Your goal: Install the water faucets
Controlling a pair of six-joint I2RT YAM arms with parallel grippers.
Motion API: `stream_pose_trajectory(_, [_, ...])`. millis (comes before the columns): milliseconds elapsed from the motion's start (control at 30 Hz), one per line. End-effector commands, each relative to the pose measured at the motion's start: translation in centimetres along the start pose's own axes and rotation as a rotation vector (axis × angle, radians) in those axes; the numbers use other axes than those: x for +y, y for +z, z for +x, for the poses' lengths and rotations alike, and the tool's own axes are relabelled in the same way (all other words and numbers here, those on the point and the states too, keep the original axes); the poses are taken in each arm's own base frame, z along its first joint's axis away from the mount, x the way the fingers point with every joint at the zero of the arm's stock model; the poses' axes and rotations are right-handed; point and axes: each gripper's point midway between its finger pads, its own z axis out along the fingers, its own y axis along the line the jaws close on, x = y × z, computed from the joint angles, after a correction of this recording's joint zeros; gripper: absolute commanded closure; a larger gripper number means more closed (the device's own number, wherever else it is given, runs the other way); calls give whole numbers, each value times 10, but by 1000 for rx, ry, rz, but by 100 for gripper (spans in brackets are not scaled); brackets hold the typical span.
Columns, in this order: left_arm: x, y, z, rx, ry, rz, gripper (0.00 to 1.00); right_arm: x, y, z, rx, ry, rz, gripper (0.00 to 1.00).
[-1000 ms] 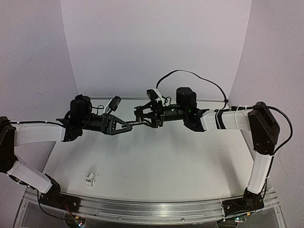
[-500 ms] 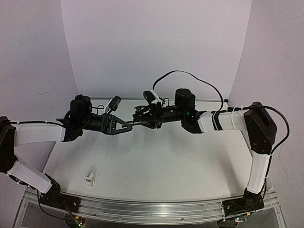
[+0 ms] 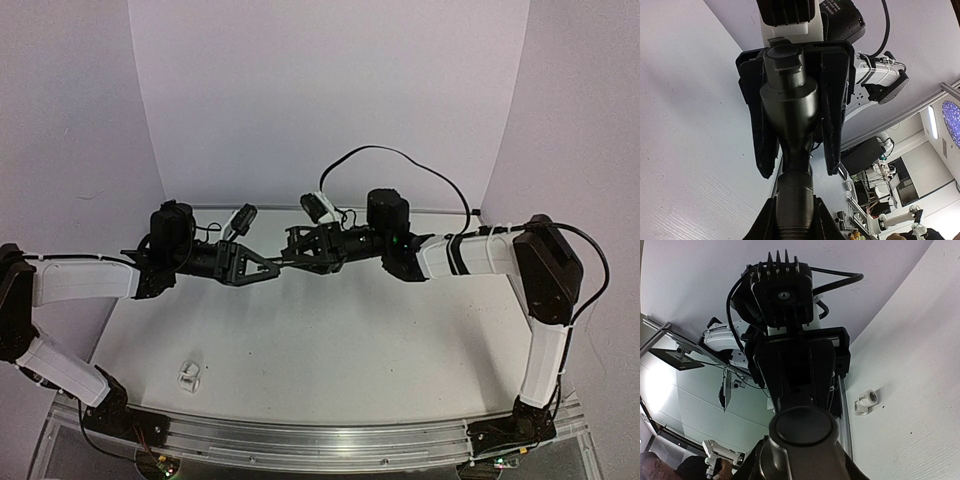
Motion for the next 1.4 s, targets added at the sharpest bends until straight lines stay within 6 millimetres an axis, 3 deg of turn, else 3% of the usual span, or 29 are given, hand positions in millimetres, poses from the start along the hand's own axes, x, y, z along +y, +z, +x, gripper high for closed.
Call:
stream_pose_trajectory(0, [-8,0,-11,-27,43,19,100,18,-2,7,37,-103,-11,62])
stream_pose_trajectory(133, [-9,0,-11,-22,39,25,100,12,-3,9,50,-123,31,61])
stream_pose_trajectory(200, [-9,0,-11,-21,39,26,100,10,-3,8,44,-128,42,75])
stream_pose_trajectory(267, [-9,0,-12,-21,38,25,100,7,-3,9,40,-132,54,95])
stream_pose_trajectory(300, [-9,1,-11,-21,36,25,100,6,-4,9,33,-138,61,100])
stream_pose_trajectory(433, [-9,0,-12,-26,34,22,100,2,-10,-5,-66,-151,149,100])
stream_pose_trajectory(500, [-7,-3,-16,-49,23,2,86,1,-14,-9,-100,-155,183,100])
stream_pose_trajectory(600, [0,-14,-20,-95,-8,-44,45,-1,-23,-13,-155,-169,238,100])
stream_pose_trajectory(667, [7,-25,-23,-128,-35,-84,25,-5,-30,-18,-194,-195,303,100])
stream_pose_trajectory(767, [33,-46,-18,-167,-158,-229,18,-19,-47,-27,-250,-229,467,100])
stream_pose_trajectory(867, [76,-77,-3,-220,-356,-506,21,-38,-70,-31,-277,-257,662,100])
stream_pose_trajectory(1000, [109,-114,45,-181,-586,-823,27,-47,-83,-29,-272,-300,761,100])
stream_pose_trajectory(1167, [114,-158,108,-112,-795,-1200,24,-49,-86,-26,-255,-338,785,100])
stream_pose_trajectory(1367, [99,-179,164,13,-903,-1545,20,-46,-80,-17,-212,-352,738,100])
